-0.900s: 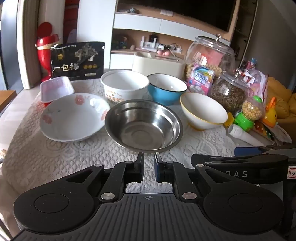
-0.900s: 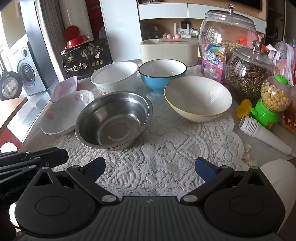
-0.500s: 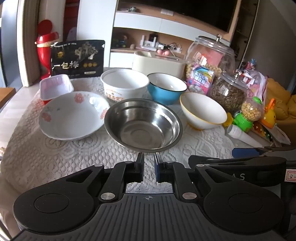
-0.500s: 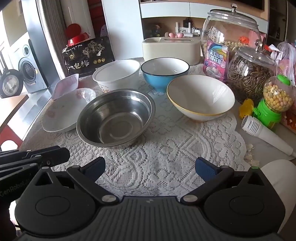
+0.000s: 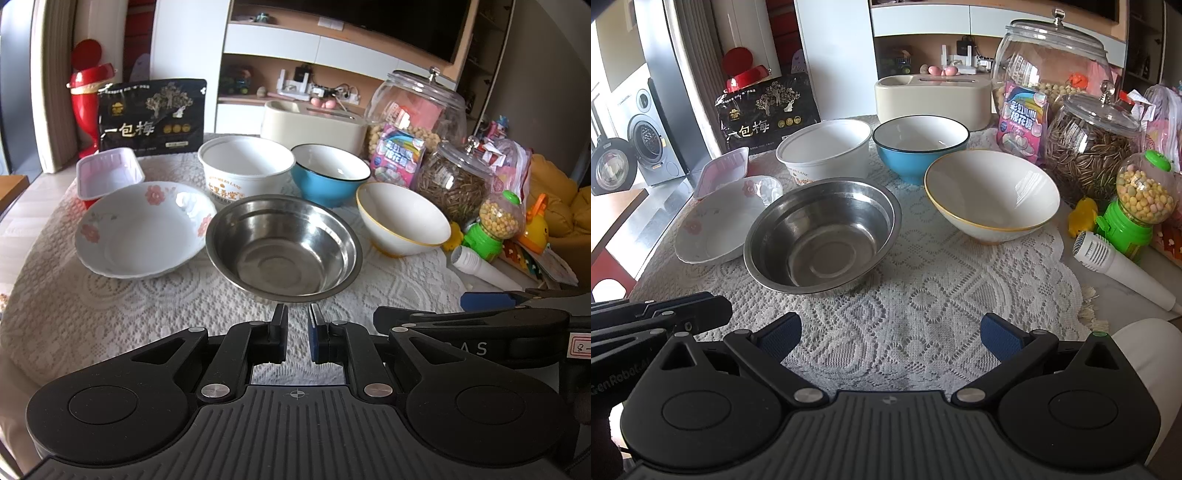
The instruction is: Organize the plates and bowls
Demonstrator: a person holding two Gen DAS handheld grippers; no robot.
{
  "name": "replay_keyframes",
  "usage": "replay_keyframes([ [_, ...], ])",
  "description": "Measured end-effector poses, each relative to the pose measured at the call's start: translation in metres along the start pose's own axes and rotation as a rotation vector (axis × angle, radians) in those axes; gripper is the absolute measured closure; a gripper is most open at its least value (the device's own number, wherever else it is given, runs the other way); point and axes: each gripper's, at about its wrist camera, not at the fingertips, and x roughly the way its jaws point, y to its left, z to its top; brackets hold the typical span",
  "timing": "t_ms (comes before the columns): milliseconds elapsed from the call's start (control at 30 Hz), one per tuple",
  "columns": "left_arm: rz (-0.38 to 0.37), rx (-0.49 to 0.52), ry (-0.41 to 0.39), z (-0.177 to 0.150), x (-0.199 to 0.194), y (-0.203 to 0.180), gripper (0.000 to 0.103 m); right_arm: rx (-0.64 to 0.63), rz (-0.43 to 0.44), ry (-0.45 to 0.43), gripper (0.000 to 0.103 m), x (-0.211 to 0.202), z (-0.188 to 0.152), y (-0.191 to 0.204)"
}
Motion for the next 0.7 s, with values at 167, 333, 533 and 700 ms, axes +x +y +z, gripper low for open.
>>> replay_keyframes([
  [167, -0.001, 0.002, 0.000, 0.0002, 0.0002, -0.0001, 0.090, 0.000, -0.001, 0.000, 0.000, 0.0001, -0.0001, 0.0004],
  [333, -0.004, 0.013, 0.001, -0.0002, -0.0012, -0.0016, 0.090, 0.001, 0.000, 0.001, 0.000, 0.0003, -0.0002, 0.0004],
  [533, -0.003, 0.014, 0.001, -0.0007, -0.0014, -0.0007, 0.090, 0.001, -0.002, 0.000, 0.000, 0.0005, -0.0007, -0.0001],
  [700, -0.004, 0.013, 0.004, -0.0010, -0.0009, 0.0006, 0.090, 0.002, 0.001, 0.001, 0.000, 0.0004, -0.0011, -0.0004],
])
